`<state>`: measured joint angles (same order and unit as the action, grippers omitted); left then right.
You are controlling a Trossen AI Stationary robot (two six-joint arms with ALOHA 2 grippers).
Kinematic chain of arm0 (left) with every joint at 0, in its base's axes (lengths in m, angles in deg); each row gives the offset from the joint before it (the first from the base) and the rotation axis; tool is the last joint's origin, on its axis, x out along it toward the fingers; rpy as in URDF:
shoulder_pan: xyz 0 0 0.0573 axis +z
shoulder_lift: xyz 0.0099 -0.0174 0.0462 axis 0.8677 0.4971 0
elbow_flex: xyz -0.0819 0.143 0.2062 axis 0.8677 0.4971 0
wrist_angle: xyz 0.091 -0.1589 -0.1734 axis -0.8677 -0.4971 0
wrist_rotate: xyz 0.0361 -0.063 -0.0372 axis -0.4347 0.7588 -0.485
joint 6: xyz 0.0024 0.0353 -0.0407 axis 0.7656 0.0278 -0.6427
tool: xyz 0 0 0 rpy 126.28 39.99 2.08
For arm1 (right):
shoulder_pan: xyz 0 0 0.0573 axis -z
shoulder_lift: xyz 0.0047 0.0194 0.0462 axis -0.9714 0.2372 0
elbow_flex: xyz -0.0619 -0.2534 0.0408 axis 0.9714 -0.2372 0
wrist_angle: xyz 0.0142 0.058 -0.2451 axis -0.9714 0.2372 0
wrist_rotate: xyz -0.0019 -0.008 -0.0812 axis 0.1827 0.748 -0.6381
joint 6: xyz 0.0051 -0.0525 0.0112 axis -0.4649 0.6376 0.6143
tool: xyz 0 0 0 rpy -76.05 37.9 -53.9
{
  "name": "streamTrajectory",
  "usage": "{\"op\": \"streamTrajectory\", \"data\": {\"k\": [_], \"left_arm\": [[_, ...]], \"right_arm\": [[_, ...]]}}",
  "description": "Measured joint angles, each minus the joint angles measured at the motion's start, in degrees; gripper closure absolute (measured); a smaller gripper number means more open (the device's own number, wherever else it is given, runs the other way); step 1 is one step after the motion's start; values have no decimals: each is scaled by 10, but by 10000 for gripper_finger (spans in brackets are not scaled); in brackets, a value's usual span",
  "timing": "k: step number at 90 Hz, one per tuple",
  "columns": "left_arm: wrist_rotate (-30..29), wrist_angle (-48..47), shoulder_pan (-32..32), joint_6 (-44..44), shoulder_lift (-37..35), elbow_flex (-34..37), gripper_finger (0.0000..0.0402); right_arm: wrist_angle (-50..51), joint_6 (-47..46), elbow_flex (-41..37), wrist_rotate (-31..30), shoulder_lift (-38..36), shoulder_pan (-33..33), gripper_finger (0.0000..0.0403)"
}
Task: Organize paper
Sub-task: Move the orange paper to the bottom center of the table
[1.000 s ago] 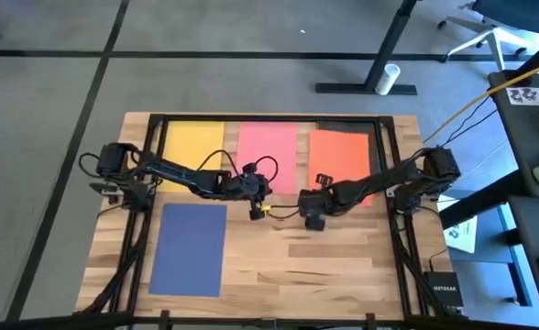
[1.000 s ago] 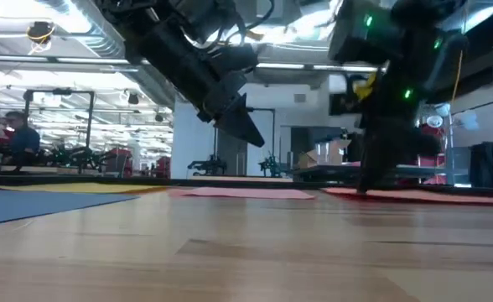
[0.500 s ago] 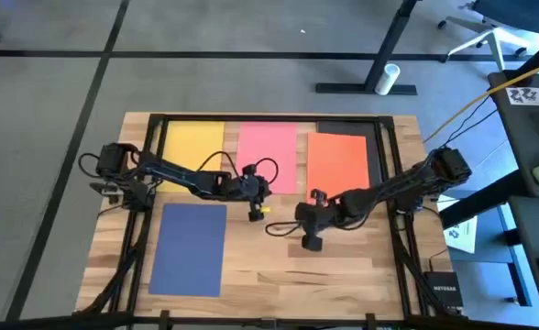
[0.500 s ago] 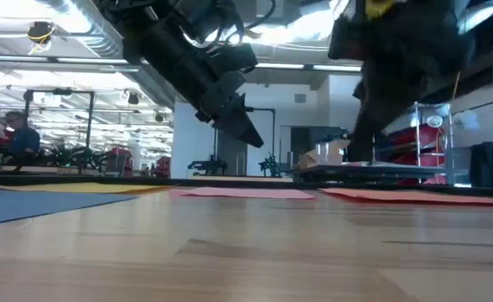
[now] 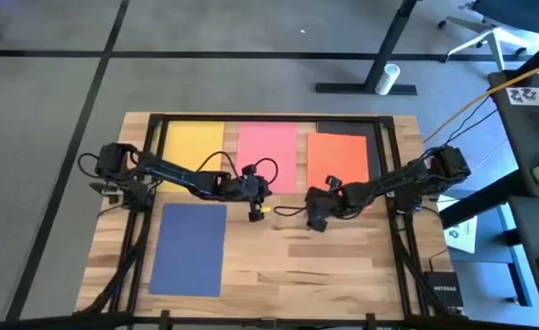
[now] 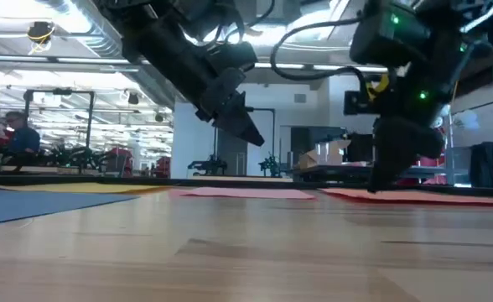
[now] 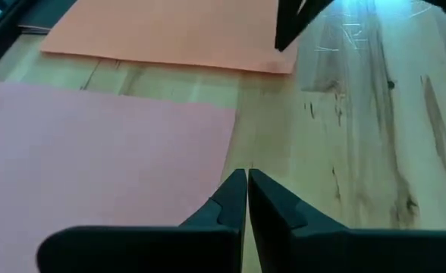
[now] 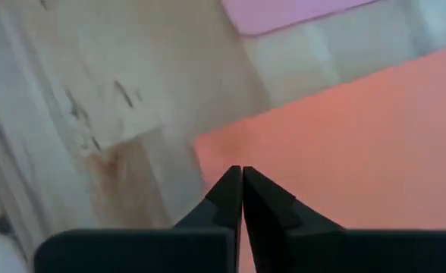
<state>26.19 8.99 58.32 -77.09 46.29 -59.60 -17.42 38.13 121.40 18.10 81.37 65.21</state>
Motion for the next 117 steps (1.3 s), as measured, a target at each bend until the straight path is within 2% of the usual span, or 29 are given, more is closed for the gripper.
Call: {"op": "streamTrajectory", "data": {"k": [21, 37, 59, 65, 71, 81, 96, 105, 117], "left_arm": [[0, 4, 7, 3, -43, 0, 402], [0, 5, 17, 7, -77, 2, 402], [0, 85, 31, -3, -129, 78, 402], [0, 100, 33, -9, -141, 101, 402], [0, 107, 35, -14, -150, 118, 402], [0, 109, 35, -26, -160, 133, 402], [0, 117, 34, -28, -160, 146, 402], [0, 122, 34, -29, -159, 151, 402], [0, 122, 34, -28, -159, 152, 402]], "right_arm": [[-97, -18, -37, 44, -2, -1, 403], [-162, -17, -40, 107, 0, -2, 403], [-257, -43, -30, 148, 17, -25, 403], [-242, -37, -17, 144, 17, -40, 403], [-218, -30, 7, 117, 14, -55, 403], [-93, -33, 43, 48, 11, -64, 403], [56, -95, 46, -20, 11, -57, 403], [103, -138, 37, -40, 11, -58, 403], [103, -173, 12, -31, 11, -58, 403]]}}
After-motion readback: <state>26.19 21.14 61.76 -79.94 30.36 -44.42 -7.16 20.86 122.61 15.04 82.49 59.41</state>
